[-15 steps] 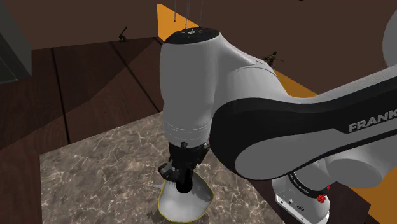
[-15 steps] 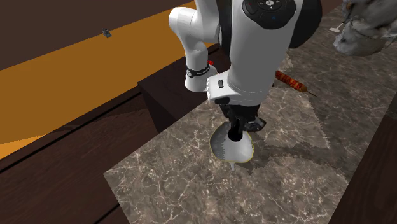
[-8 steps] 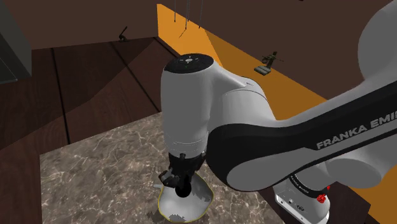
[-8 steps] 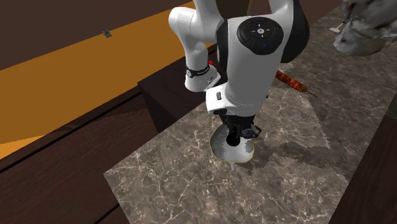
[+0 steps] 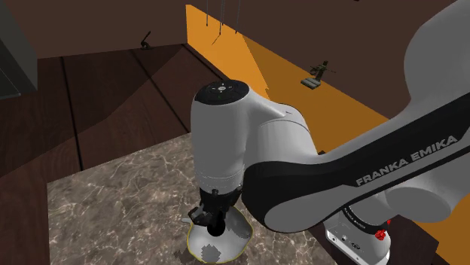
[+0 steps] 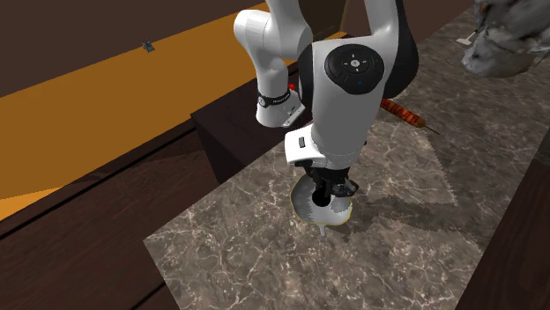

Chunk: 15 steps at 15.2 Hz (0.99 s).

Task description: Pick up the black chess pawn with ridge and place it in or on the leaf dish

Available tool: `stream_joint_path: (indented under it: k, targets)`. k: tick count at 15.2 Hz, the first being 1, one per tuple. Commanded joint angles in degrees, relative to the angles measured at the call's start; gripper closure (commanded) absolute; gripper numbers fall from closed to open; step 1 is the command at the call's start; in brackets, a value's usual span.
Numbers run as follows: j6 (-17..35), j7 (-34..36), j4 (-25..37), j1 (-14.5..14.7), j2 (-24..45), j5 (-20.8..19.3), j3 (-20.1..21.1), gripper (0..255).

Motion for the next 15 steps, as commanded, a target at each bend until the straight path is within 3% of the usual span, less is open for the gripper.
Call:
stream_joint_path:
  k: [1, 4, 5, 10, 14, 15]
  targets:
    - [0.07, 0.02, -0.02, 0.0, 0.03, -0.02, 0.01, 255]
    - [0.07, 0.02, -0.02, 0.0, 0.03, -0.02, 0.01, 255]
    - [0.07, 0.02, -0.02, 0.0, 0.03, -0.02, 0.01, 0]
    - [0.07, 0.02, -0.02, 0.0, 0.03, -0.02, 0.01, 0]
    - [-8.37, -1.96, 3.86, 0.28, -5.09, 2.07, -2.15, 0]
    - [-8.37, -1.95, 3.86, 0.31, -5.08, 2.06, -2.18, 0]
